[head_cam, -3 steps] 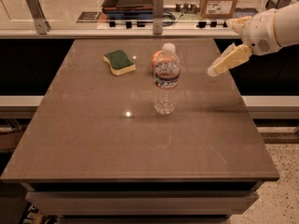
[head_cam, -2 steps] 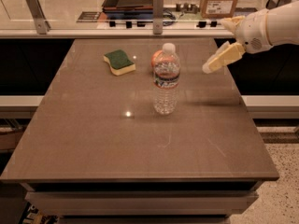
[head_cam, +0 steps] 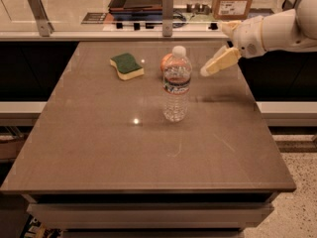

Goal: Pick apple

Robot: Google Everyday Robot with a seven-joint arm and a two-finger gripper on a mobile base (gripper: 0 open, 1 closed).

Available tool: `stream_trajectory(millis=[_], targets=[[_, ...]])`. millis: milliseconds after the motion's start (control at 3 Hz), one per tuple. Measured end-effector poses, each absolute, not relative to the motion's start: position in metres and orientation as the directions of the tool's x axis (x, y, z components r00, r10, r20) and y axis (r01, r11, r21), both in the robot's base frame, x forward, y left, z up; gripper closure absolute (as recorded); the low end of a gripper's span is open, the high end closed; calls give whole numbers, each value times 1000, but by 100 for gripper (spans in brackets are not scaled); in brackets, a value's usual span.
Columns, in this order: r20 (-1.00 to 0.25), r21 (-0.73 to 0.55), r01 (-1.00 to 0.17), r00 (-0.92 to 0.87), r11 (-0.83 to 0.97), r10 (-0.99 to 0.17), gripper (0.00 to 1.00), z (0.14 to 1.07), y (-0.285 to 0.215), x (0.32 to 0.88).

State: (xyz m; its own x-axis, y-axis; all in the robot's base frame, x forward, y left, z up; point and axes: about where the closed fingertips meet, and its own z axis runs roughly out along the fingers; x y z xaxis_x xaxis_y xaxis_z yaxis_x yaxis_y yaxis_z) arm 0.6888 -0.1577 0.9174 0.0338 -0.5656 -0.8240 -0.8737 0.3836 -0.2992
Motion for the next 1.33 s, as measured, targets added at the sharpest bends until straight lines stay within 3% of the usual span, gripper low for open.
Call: stream_trajectory(millis=[1333], targets=[[-853,-192,-941,21,277,-521,0,873,-100,725]])
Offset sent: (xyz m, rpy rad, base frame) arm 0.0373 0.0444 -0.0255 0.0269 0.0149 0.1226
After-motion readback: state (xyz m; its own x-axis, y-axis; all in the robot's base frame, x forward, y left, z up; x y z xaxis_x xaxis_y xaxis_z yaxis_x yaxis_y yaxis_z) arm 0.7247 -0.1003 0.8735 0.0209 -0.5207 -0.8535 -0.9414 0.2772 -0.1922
